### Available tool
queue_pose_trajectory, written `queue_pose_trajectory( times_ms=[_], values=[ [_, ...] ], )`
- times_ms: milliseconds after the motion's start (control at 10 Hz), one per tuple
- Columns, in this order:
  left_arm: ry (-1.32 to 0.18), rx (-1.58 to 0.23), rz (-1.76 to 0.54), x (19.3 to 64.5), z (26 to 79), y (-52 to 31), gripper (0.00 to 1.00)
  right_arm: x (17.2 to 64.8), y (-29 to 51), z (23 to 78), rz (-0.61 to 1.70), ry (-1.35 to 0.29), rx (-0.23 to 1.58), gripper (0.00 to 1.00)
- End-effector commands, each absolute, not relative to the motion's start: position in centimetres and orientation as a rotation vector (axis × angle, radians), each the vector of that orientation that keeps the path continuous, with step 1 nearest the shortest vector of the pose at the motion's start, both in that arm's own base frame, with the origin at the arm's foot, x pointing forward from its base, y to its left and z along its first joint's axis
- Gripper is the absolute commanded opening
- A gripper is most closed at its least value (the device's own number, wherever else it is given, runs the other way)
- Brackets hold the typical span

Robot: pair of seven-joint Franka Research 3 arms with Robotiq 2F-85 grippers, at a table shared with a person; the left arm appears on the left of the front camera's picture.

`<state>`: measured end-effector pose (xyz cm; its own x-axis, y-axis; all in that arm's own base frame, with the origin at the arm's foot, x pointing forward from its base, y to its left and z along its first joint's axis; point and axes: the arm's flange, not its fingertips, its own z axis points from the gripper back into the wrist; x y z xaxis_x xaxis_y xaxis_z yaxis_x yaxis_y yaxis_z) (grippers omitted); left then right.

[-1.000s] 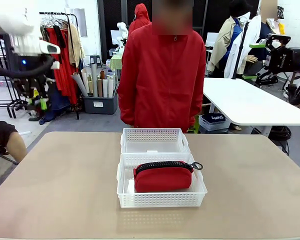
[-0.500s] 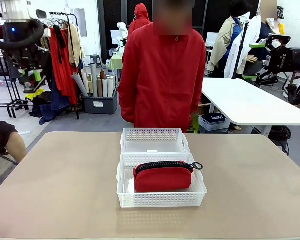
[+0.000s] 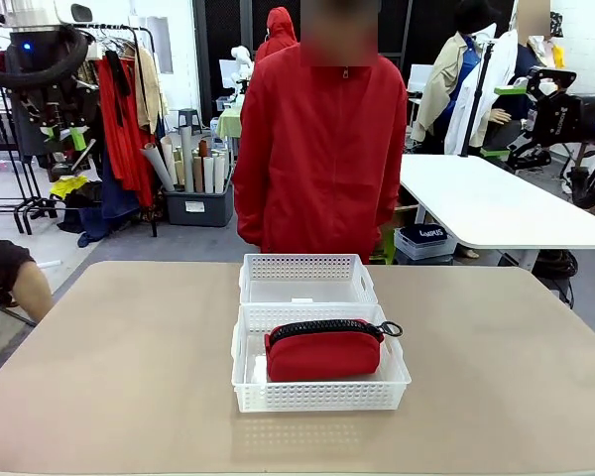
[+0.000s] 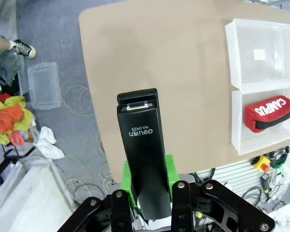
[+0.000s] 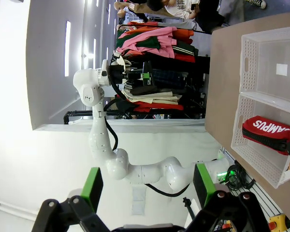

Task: Distribute items into two baskets.
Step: Place the picked Stapler into the Organizing basket as instructed by the person.

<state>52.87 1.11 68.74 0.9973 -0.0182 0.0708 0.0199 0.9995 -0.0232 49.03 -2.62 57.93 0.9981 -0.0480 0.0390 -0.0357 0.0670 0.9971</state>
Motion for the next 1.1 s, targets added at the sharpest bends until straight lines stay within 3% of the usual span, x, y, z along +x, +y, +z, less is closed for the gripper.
queue_pose_trajectory(
  times_ms=[0,1000],
  values=[
    [-0.072,-0.016,-0.004,52.52,68.87,1.26,0.0,48.77,-2.34,58.05,-0.015,-0.08,1.5,1.0],
    [-0.072,-0.016,-0.004,52.52,68.87,1.26,0.0,48.77,-2.34,58.05,-0.015,-0.08,1.5,1.0]
  ],
)
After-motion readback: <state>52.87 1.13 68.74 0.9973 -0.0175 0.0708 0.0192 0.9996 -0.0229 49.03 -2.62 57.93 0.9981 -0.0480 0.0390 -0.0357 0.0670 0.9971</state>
